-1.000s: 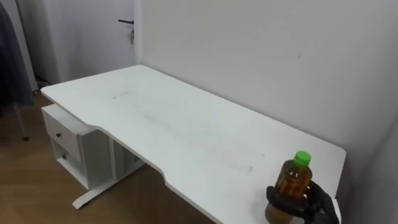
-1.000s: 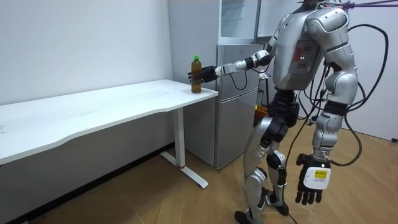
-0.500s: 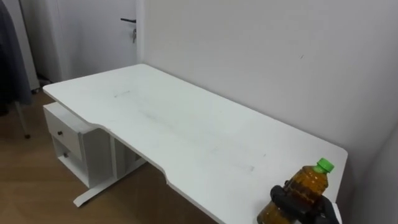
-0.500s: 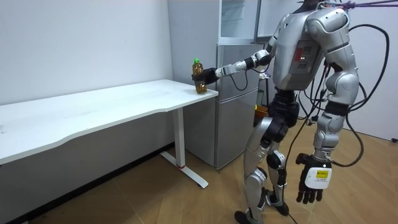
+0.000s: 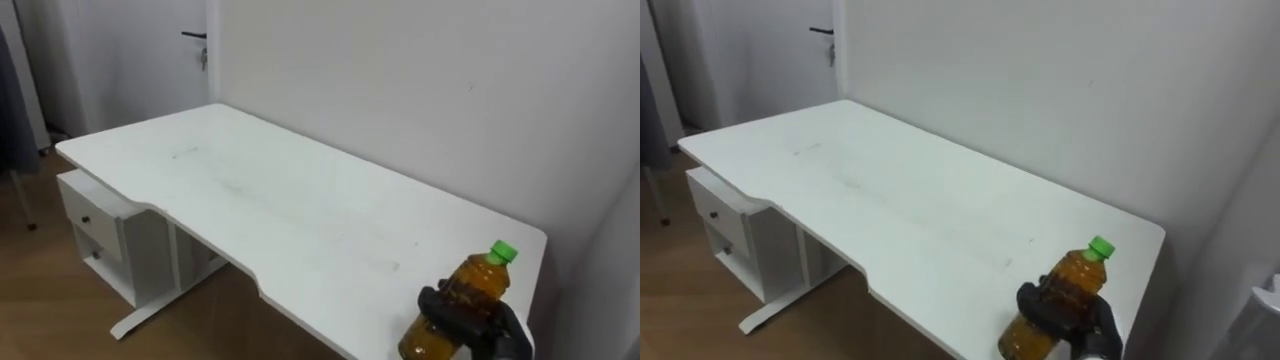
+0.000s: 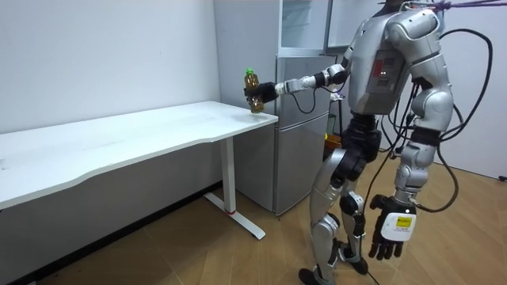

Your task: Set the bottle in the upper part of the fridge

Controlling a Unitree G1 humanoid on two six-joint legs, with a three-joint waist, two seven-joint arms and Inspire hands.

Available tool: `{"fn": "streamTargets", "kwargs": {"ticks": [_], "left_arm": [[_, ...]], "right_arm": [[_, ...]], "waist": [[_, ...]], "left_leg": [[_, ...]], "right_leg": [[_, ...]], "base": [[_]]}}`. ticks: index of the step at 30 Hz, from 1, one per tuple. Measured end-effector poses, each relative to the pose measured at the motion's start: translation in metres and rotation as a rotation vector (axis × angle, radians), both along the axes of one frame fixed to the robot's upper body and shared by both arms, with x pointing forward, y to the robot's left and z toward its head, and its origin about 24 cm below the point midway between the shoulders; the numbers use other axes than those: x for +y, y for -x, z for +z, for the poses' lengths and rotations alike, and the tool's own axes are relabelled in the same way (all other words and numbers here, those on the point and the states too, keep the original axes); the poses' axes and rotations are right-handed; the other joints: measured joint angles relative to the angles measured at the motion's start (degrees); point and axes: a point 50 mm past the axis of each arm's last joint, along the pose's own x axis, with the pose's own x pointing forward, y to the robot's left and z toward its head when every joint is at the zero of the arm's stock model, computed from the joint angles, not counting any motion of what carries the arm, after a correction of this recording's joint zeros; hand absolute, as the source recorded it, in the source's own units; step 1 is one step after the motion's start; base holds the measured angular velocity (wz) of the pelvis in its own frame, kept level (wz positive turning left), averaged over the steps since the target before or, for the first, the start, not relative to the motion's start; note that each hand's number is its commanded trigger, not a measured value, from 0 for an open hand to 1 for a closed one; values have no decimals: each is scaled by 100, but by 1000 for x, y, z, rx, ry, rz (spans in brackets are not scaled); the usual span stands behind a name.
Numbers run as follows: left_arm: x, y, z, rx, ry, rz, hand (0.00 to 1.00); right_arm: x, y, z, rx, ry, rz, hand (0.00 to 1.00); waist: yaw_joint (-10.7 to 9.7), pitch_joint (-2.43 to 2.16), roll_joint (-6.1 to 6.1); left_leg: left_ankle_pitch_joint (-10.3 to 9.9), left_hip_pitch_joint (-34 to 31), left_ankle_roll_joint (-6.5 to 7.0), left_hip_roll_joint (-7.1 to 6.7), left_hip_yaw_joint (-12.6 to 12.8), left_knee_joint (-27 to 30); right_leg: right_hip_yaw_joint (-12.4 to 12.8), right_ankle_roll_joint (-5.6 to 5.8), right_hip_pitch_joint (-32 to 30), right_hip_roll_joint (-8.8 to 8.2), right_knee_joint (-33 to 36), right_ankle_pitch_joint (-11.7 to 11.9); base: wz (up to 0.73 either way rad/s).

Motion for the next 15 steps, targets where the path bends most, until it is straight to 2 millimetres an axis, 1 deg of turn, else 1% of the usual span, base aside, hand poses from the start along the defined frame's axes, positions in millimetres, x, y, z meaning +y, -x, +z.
{"fn": "streamTargets", "kwargs": {"ticks": [1, 2, 3, 4, 5, 6, 7, 10, 12, 13, 15], "left_arm": [[0, -1, 0, -5, -1, 3, 0], [0, -2, 0, -9, -3, 9, 0], [-1, -2, -1, -17, -5, 24, 0], [-1, -2, -1, -20, -5, 29, 0], [-2, -1, -1, -26, -5, 42, 0], [-4, -1, -2, -28, 1, 45, 0], [-4, 0, -2, -27, 5, 49, 0], [-4, -1, -2, -30, 11, 55, 0], [-5, -8, -4, -48, 18, 50, 0], [-5, -13, -5, -62, 20, 46, 0], [-6, -16, -5, -75, 21, 43, 0]], "right_arm": [[2, 0, 4, -18, -6, 19, 100], [5, 0, 12, -58, -16, 61, 100], [6, 2, 19, -95, -17, 102, 100], [6, 4, 22, -112, -17, 119, 100], [8, 5, 31, -150, -19, 151, 100], [11, 6, 40, -188, -17, 181, 100], [14, 6, 48, -226, -14, 214, 100], [20, 8, 60, -282, -27, 268, 100], [23, 9, 69, -329, -38, 311, 100], [23, 9, 74, -353, -43, 327, 100], [25, 11, 83, -388, -47, 349, 100]], "waist": [[-34, 0, 8], [-69, -12, 32], [-84, -33, 67], [-95, -50, 84], [-186, -76, 117], [-245, -83, 132], [-302, -85, 130], [-382, -91, 111], [-516, -88, 106], [-519, -89, 108], [-513, -86, 110]], "left_leg": [[-1, 10, 2, 3, 27, -3], [-4, 46, 7, 6, 81, -17], [-6, 102, 16, 6, 147, -43], [-9, 118, 22, 10, 189, -53], [-19, 128, 38, 5, 220, -86], [-16, 171, 43, 6, 259, -117], [-13, 231, 47, 29, 351, -146], [-15, 307, 46, 68, 478, -191], [-18, 298, 43, 100, 530, -193], [-20, 301, 39, 130, 590, -205], [-24, 292, 33, 179, 688, -228]], "right_leg": [[32, 3, -1, -2, -4, 2], [90, 12, -3, -13, -6, 9], [177, 25, -1, -29, -7, 18], [197, 32, -4, -36, -8, 22], [216, 43, 3, -47, -10, 28], [275, 46, 5, -57, -8, 29], [379, 43, 10, -58, -6, 31], [516, 35, 13, -48, -5, 37], [574, 23, -8, -27, -5, 45], [656, 6, -60, -10, 0, 55], [730, -21, -118, 11, 8, 80]], "base": [[-13], [-23], [-28], [-23], [-19], [-31], [-31], [-26], [-17], [-18], [-27]]}}
